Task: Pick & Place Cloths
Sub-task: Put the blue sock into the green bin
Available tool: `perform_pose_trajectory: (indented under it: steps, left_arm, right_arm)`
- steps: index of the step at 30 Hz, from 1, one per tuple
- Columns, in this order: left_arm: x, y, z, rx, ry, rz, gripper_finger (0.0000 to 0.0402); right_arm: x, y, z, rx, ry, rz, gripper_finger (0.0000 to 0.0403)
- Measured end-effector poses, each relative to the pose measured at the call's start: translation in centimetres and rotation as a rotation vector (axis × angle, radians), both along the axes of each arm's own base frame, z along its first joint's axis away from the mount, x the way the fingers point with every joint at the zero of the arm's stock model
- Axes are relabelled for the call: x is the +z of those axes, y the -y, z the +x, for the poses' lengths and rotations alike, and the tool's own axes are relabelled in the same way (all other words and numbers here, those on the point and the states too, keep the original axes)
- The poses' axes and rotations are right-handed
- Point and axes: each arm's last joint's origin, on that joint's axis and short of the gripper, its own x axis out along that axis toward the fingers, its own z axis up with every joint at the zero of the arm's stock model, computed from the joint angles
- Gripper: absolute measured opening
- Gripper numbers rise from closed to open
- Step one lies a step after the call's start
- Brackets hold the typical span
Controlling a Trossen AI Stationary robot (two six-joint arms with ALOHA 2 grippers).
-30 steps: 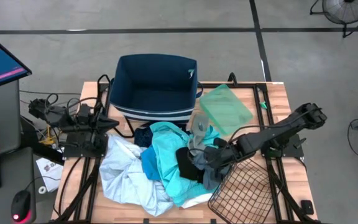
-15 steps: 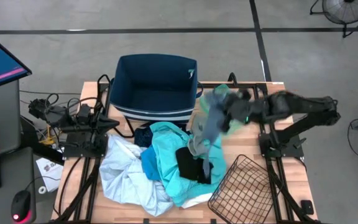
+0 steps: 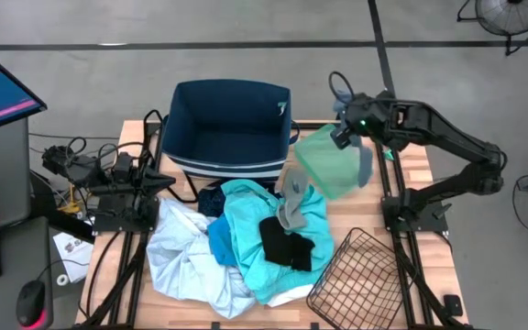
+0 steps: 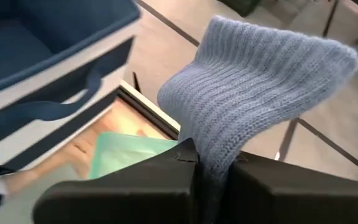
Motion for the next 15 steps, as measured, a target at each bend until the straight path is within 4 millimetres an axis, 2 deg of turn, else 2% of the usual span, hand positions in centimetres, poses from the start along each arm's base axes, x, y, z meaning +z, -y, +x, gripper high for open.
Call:
perform_pose_trajectory:
  steps: [11, 15]
  left_arm:
    - [0.0, 0.0, 0.0, 0.000, 0.000, 0.002, 0.0001]
    - [0.0, 0.0, 0.0, 0.000, 0.000, 0.002, 0.0001]
  right_arm:
    - [0.5, 1.9, 0.1, -0.051, 0.060, -0.050, 0.0000]
    - [-1.5, 2.6, 0.8, -0.080, 0.039, -0.070, 0.0000]
